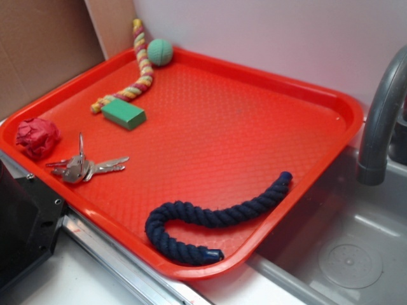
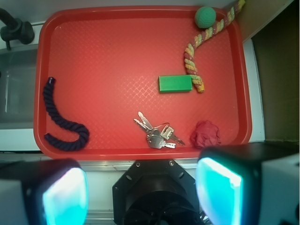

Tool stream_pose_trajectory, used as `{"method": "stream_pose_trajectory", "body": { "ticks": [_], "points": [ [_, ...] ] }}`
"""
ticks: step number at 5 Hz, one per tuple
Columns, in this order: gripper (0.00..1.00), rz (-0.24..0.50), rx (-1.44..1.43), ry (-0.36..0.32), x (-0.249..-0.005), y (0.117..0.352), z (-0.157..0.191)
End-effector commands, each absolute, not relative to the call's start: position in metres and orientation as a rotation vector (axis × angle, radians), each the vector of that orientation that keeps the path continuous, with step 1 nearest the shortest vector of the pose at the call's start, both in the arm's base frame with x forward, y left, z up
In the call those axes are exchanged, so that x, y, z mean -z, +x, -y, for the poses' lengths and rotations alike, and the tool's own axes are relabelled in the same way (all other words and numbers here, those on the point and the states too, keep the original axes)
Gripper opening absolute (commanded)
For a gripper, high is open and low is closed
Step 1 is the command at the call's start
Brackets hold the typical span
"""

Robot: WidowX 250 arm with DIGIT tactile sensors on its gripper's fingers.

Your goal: Grab the silver keys.

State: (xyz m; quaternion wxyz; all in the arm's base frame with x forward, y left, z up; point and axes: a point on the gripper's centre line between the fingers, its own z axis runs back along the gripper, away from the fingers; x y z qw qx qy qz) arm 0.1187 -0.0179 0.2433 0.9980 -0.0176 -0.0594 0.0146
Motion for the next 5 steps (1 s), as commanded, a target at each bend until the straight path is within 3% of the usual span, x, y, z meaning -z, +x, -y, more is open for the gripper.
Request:
{"method": "stream_pose_trajectory", "body": {
  "ticks": [1,2,3,4,5],
  "points": [
    [1.0,0.119,-0.029,-0.035,-0.243,0.119,0.018],
    [1.0,0.059,-0.278,-0.005,-0.195,0.14,-0.012],
    [1.0,0.089,-0.527,0.042,-0.162,0.143,-0.029],
    [1.0,0.007,-0.77,0.121,-0.112,0.137,-0.032],
    [1.0,-0.051,-0.783,0.156,-0.076,0.129,-0.024]
  ]
}}
